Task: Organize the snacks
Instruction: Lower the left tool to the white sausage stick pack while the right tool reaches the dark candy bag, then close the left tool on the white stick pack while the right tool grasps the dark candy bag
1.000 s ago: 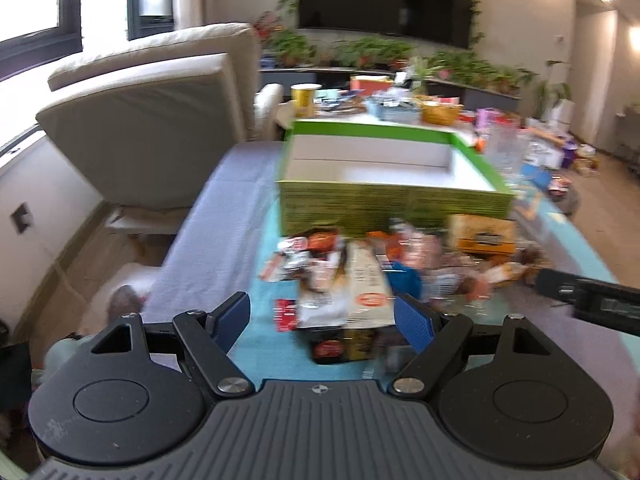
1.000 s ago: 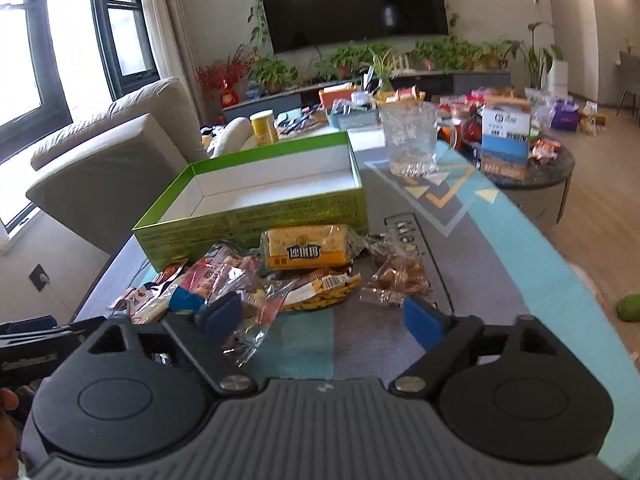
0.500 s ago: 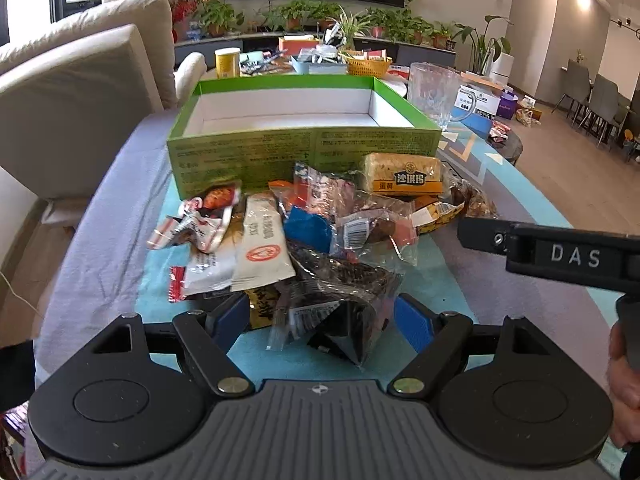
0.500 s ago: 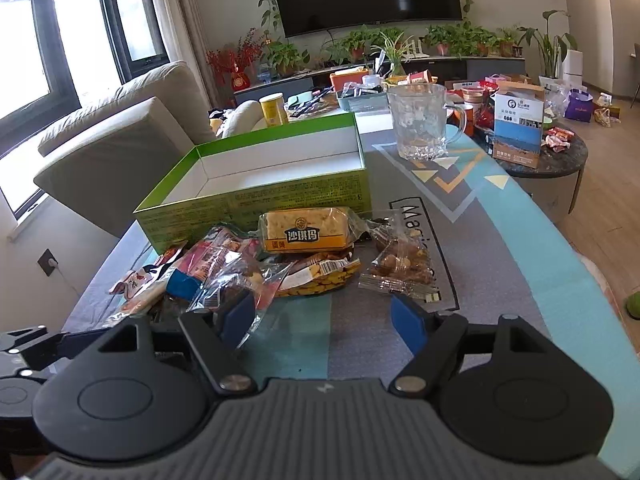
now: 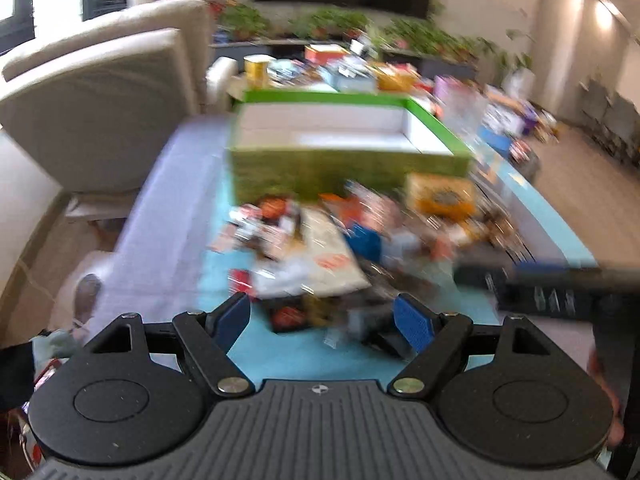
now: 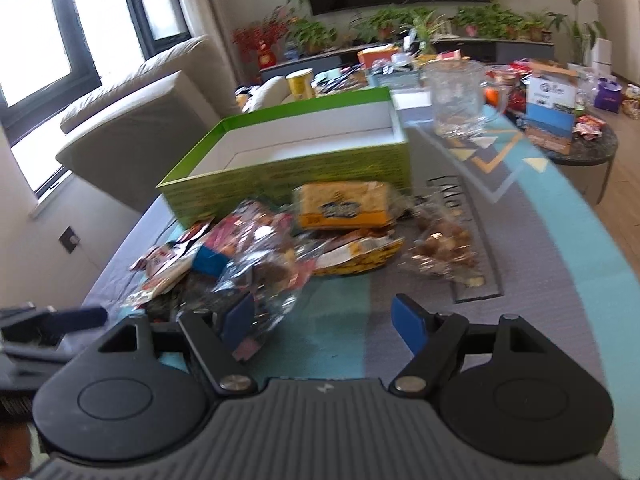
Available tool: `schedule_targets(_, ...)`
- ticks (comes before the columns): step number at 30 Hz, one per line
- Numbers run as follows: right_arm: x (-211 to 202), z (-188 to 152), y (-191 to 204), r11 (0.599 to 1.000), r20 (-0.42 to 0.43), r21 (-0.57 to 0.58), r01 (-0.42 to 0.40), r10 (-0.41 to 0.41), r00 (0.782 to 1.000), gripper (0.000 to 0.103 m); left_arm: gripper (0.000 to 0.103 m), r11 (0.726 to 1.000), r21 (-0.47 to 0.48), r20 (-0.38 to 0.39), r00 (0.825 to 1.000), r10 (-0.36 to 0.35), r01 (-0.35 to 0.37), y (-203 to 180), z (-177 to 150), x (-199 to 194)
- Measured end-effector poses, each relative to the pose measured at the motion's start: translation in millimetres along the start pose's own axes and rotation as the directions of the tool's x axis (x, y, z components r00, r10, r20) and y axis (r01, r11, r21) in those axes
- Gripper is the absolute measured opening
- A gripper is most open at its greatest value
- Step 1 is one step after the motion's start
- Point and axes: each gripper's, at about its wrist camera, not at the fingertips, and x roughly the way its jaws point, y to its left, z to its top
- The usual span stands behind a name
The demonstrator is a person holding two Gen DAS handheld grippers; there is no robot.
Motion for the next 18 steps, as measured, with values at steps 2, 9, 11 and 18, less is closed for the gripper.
schedule_targets(2,4,-2,6,0.999,-0.018,0.0,-0.033,0.033,0.999,0.046,0.077,0.999,-0.049,0.023,1.0,0.02,-0.019,11,8,2)
schedule_targets(9,1,-9,25,0.996,-0.05,-0.066,-0.064,0.061,0.997,0.046,0.074,0.995,-0.07,0.014,0.997,-0.071,0.071,11,38,34)
schedule_targets(11,3,-10,29,0.994,-0.059,-0.084,-0.066,0.061,0.996,0.046,0.063,0.995,-0.044,-0.026,0.996,-0.085,0.084,1,41,50)
schedule_targets(18,12,-9,30,0.995,-0.083,-0.075,-0.072,0.065,0.994,0.046,0.027,0.991,-0.029,-0.075,0.988,-0.135,0.133,7,29,55)
